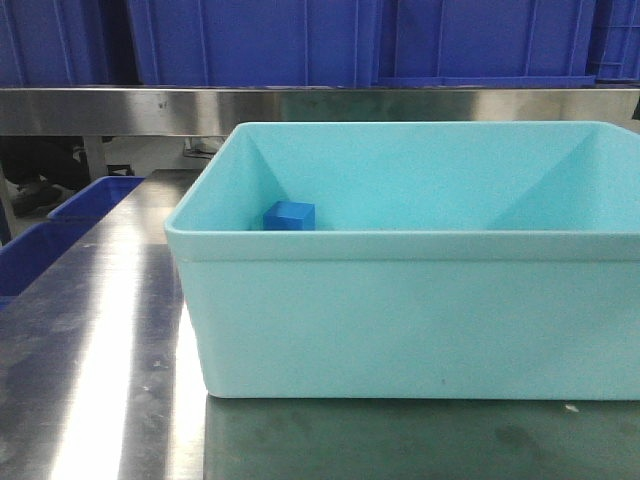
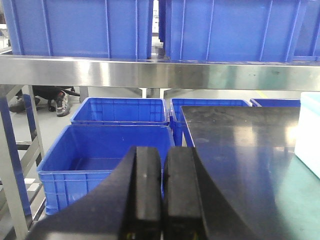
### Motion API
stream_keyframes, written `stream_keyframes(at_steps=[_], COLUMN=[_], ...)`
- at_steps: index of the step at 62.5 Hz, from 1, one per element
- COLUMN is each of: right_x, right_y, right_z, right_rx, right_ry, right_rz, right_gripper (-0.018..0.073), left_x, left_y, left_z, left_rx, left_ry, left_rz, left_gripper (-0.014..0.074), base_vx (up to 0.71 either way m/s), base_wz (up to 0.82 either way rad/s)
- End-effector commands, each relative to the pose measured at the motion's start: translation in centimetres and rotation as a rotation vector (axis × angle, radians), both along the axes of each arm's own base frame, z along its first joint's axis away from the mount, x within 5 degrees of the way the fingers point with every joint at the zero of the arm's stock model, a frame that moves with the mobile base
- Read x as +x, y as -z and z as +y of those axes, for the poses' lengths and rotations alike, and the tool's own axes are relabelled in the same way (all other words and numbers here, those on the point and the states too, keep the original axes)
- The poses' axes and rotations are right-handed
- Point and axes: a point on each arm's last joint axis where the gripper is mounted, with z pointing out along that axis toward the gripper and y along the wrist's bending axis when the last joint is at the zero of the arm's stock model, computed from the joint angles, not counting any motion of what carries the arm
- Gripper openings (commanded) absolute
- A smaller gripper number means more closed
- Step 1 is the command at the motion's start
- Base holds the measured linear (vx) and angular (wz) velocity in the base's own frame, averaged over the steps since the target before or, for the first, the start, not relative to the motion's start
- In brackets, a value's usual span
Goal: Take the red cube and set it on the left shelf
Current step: 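Close the right gripper on the red cube and lift it out, then drive the base to the shelf of blue crates, holding the cube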
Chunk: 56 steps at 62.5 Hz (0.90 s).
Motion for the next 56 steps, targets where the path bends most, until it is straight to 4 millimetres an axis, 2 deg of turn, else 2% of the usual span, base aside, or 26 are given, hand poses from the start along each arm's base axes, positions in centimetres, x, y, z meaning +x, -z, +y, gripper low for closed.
stream_keyframes(at_steps=[1,29,56], right_x=[-0.01,-0.01,-0.01], right_y=[-1.59,-1.52,-1.52], right_z=[0.18,0.15,0.15], right_rx=[-0.004,-0.006,-0.006], right_ry=[-0.027,-0.024,-0.024], right_rz=[-0.111,-0.104,-0.104], right_gripper=[0.016,0.016,0.016], left_x=[-0.02,-0.02,-0.02], left_y=[-0.06,-0.06,-0.06], left_z=[0.05,0.05,0.05], left_rx=[-0.012,-0.012,-0.012], left_ry=[-0.003,-0.003,-0.003], left_rz=[-0.075,-0.075,-0.075], left_gripper=[0.0101,0.0101,0.0101], base_vx=[0.0,-0.02,-0.06], base_wz=[0.0,0.13,0.44])
